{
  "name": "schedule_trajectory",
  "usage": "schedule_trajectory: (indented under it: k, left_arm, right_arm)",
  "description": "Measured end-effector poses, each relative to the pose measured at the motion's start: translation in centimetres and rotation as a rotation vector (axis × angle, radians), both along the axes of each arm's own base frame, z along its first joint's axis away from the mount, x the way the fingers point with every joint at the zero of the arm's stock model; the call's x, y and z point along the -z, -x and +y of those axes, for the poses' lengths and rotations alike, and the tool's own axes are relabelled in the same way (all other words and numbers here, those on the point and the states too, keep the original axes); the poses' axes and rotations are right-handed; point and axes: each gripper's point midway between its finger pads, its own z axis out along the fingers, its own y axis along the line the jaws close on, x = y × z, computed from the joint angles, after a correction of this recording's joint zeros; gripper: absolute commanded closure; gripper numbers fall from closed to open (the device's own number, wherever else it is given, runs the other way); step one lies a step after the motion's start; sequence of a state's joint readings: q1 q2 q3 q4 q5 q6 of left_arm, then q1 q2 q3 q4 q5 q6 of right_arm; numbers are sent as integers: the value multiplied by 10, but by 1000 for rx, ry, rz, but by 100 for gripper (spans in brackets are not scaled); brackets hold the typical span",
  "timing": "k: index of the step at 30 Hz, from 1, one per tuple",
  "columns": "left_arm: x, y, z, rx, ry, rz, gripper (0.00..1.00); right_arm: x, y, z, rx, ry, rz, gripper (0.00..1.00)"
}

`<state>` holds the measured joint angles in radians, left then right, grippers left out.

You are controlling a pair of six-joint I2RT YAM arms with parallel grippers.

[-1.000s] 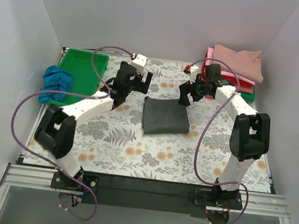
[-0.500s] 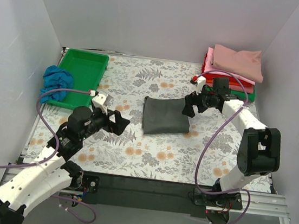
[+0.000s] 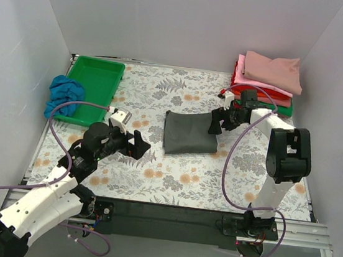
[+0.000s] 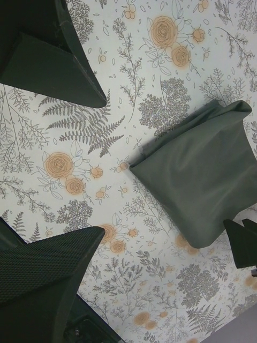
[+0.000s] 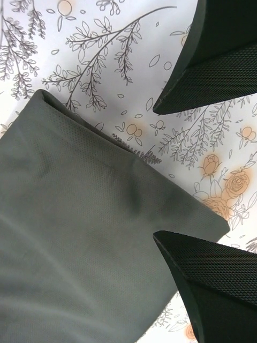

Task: Fold and stack the t-shirts
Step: Neatly place the folded tshirt to the corner

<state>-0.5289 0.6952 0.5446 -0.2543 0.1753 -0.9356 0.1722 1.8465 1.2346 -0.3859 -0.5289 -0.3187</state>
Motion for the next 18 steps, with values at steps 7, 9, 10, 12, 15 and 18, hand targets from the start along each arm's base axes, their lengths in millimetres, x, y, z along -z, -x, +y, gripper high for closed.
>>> schedule_trajectory:
  k: [7,9,10,12,15,18]
  left_arm:
    - [-1,0,0,1,3,-4,8]
    - [-2,1,0,2,3,-5,8]
    - [-2,0,0,1,3,-5,8]
    - [-2,1,0,2,3,-5,8]
    - [-2,1,0,3,4,-6,8]
    - [-4,2,-1,8,9,-11,8]
  right_arm:
    - [19,-24,13,65,-21,89,7]
    - [19,-32,19,68,-34,94,9]
    - [20,-32,23,67,-39,99,10]
    - [19,-29,34,45,-57,107,12]
    - [19,-17,54,3,-78,129,20]
    - [22,-6,71,-35,-92,140,35]
